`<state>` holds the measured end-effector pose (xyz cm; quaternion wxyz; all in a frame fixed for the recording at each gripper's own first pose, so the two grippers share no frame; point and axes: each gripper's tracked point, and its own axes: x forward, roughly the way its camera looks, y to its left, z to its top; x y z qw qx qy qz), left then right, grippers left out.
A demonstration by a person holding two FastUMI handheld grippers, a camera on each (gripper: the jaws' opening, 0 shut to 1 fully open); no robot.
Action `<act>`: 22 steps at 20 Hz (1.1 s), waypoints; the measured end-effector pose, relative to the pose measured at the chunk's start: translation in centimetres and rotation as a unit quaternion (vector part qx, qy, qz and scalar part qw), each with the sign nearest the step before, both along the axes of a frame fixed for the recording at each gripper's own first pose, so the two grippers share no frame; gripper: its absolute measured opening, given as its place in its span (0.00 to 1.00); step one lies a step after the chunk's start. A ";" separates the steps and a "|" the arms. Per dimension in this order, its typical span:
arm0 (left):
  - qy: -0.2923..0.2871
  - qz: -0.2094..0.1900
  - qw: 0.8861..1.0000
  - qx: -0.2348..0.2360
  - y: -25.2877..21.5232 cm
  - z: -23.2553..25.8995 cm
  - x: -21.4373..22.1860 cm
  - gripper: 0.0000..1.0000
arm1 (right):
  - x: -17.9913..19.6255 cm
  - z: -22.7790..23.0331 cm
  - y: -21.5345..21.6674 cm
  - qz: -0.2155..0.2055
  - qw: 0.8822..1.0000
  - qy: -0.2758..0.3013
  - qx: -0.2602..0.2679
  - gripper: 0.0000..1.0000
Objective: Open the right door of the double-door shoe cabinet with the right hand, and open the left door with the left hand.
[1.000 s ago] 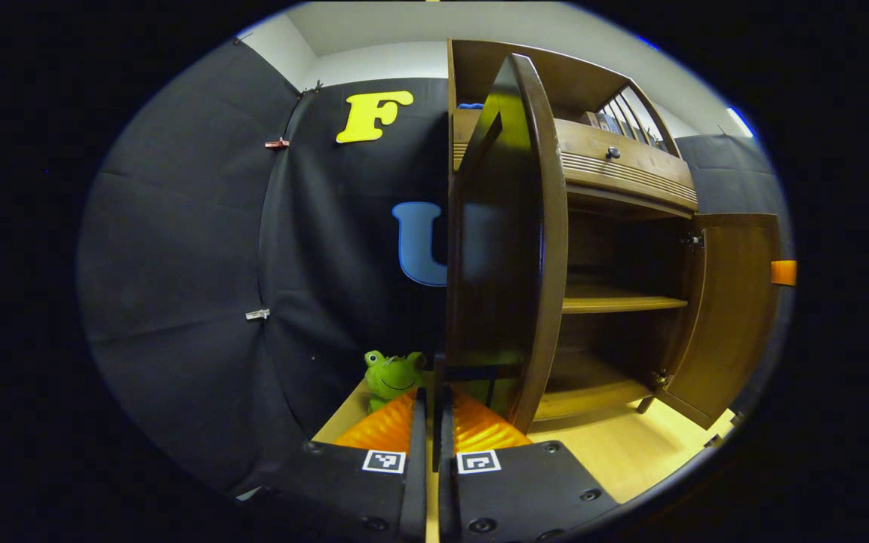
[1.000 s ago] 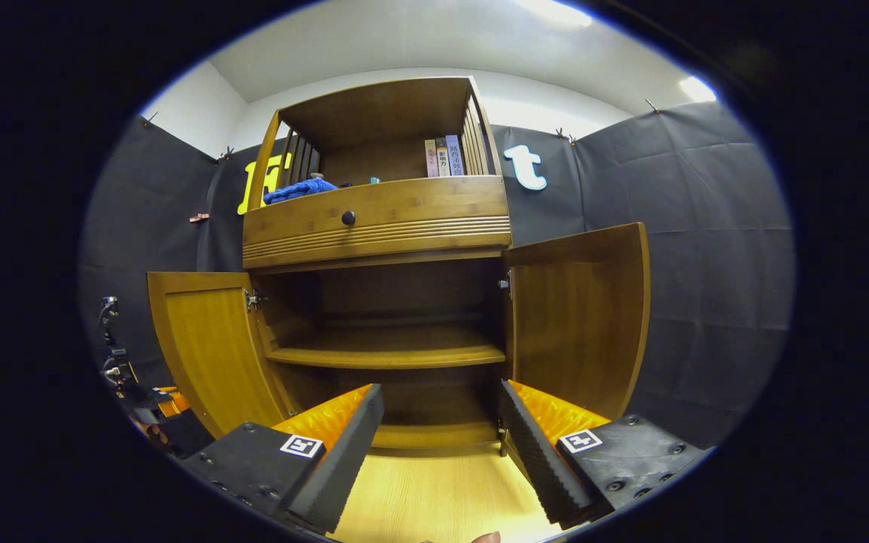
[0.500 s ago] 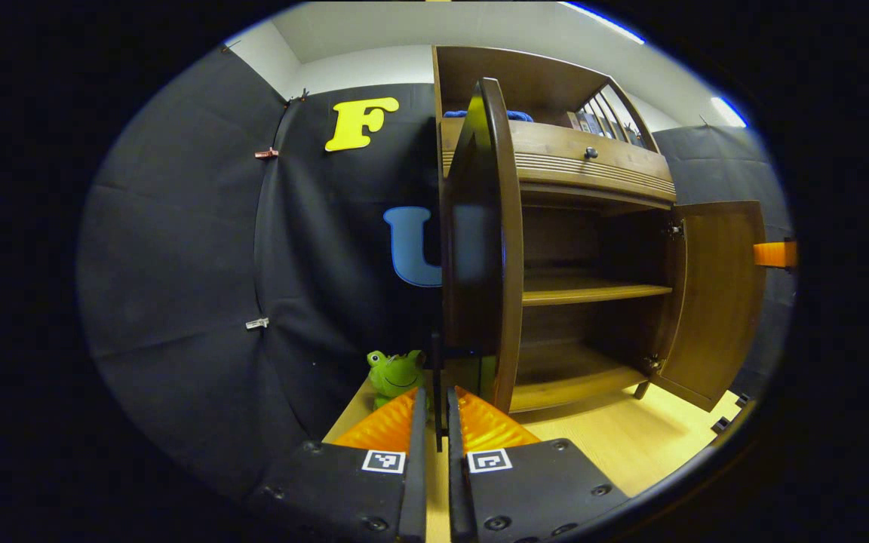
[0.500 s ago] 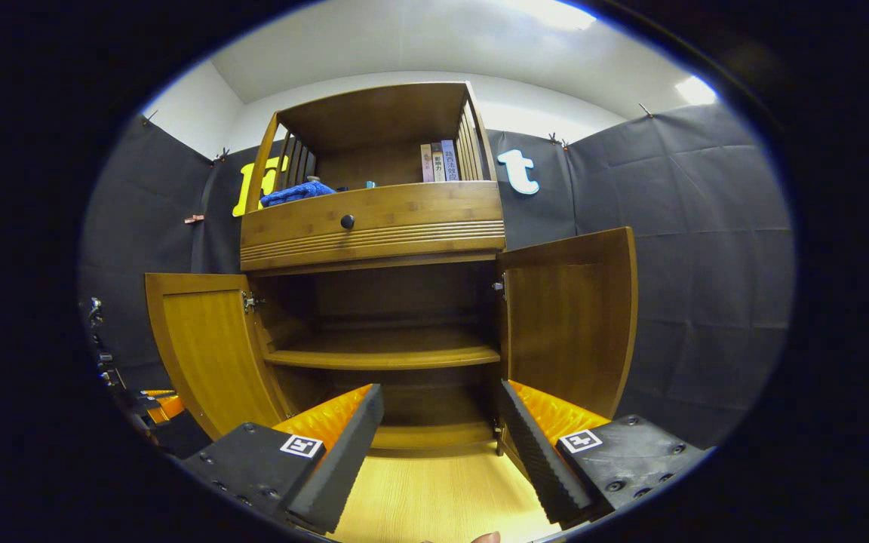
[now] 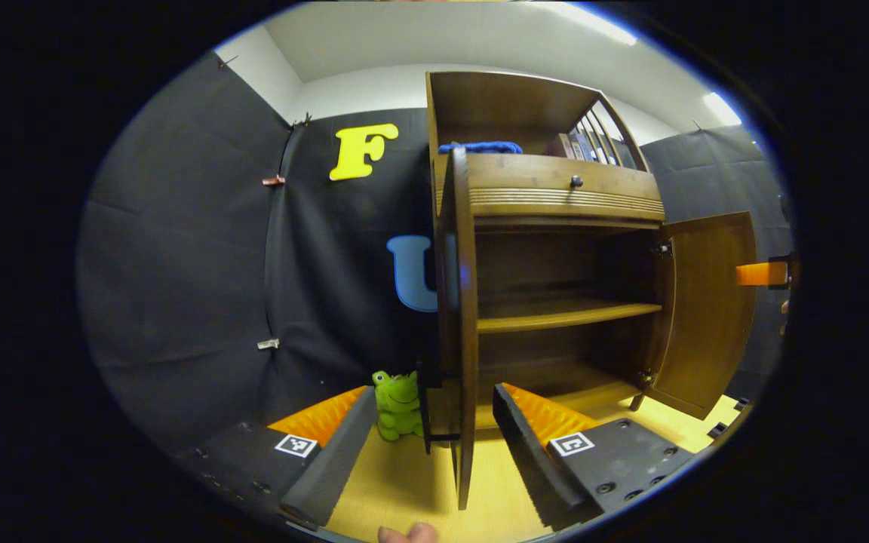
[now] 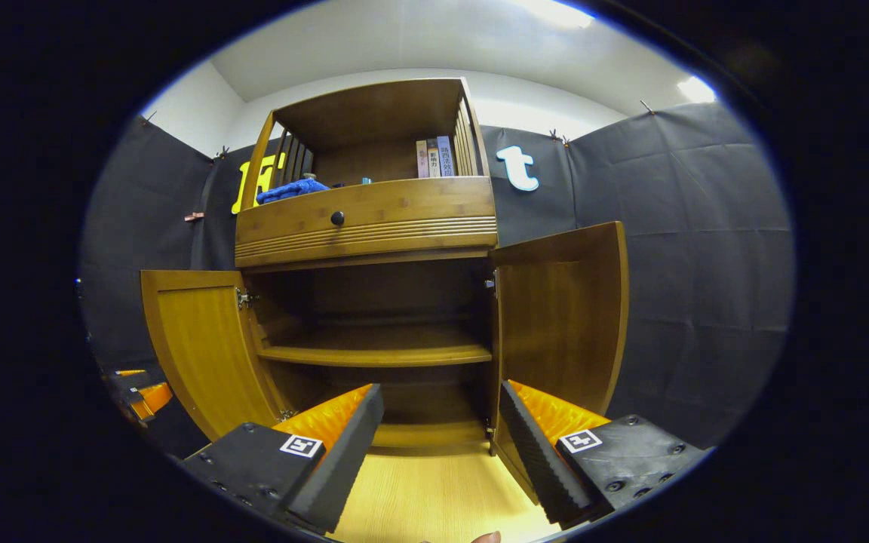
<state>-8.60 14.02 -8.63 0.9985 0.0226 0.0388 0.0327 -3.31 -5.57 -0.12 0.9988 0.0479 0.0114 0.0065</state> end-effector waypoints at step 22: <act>-0.036 -0.056 0.997 -0.024 -20.8 6.3 4.7 0.95 | 0.9 -1.2 -6.3 0.023 1.000 -0.014 -0.005 0.98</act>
